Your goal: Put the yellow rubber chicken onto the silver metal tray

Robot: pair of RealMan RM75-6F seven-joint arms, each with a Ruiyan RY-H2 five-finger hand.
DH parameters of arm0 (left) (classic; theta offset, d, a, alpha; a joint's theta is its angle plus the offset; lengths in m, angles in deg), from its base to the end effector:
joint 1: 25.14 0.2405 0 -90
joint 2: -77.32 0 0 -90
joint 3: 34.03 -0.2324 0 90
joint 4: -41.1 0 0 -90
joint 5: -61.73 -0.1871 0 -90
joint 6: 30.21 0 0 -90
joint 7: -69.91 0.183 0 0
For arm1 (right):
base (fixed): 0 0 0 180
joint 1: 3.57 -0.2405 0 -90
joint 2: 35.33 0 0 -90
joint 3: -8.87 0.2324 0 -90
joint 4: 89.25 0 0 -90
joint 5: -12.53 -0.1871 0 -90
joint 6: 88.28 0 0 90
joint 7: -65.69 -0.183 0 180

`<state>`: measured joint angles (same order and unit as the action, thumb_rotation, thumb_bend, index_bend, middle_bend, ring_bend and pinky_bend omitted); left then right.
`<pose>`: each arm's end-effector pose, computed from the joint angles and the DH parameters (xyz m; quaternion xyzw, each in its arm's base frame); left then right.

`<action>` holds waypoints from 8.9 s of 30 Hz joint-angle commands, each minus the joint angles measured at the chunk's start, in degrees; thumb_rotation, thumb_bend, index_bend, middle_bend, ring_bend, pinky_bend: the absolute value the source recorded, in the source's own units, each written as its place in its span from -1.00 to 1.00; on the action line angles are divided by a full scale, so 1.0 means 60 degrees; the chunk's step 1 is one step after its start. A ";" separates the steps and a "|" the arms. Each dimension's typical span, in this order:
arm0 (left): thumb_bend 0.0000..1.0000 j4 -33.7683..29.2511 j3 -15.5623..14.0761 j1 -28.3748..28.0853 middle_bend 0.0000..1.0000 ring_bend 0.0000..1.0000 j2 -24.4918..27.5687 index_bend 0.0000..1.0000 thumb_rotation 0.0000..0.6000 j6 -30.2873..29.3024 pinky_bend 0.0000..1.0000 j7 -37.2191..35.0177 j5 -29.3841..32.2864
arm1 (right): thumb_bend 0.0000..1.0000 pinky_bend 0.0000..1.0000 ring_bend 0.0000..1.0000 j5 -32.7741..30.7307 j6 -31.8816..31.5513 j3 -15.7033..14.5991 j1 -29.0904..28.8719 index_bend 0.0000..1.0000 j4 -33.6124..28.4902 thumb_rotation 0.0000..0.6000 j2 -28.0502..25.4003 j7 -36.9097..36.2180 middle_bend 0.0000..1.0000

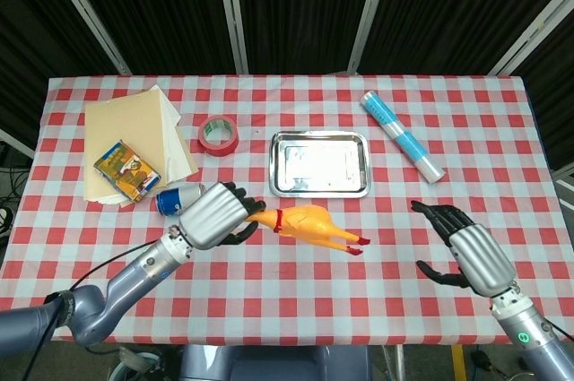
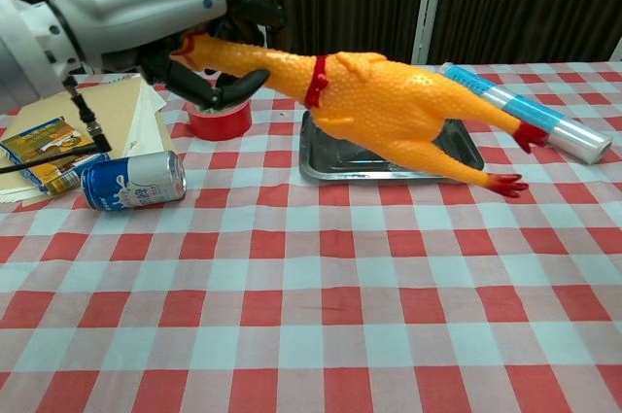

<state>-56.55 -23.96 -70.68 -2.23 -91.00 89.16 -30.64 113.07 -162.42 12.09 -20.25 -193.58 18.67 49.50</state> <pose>-0.0146 0.3074 0.0378 -0.8047 -0.1360 -0.4882 0.3094 -0.1765 -0.2463 0.1530 0.6876 -0.4062 0.4798 0.3633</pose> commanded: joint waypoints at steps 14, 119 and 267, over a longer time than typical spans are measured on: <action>0.81 -0.0938 0.0876 -0.1335 0.41 0.25 0.0099 0.23 1.00 0.1564 0.39 0.1739 0.2101 | -0.50 -0.66 -0.66 -0.1073 0.2783 0.0255 -0.2048 -0.98 -0.0680 1.00 -0.0233 -0.1669 -0.68; 0.70 -0.0842 0.0201 -0.3239 0.41 0.25 -0.1100 0.22 1.00 0.0131 0.39 0.5054 0.4795 | -0.27 -0.20 -0.36 -0.3230 0.5402 0.0687 -0.3787 -0.41 0.0474 1.00 0.0471 -0.1823 -0.29; 0.47 0.6123 0.1511 -0.2275 0.37 0.22 -0.4615 0.20 1.00 0.1039 0.37 -0.1757 0.5051 | -0.75 -0.87 -0.96 -0.3291 0.2100 0.0265 -0.1229 -1.00 0.1525 0.68 -0.0282 -0.1792 -0.92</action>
<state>-22.38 -16.04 -82.98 -27.67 -86.13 80.11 -1.12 93.35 -149.84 13.67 -27.65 -184.42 17.02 38.78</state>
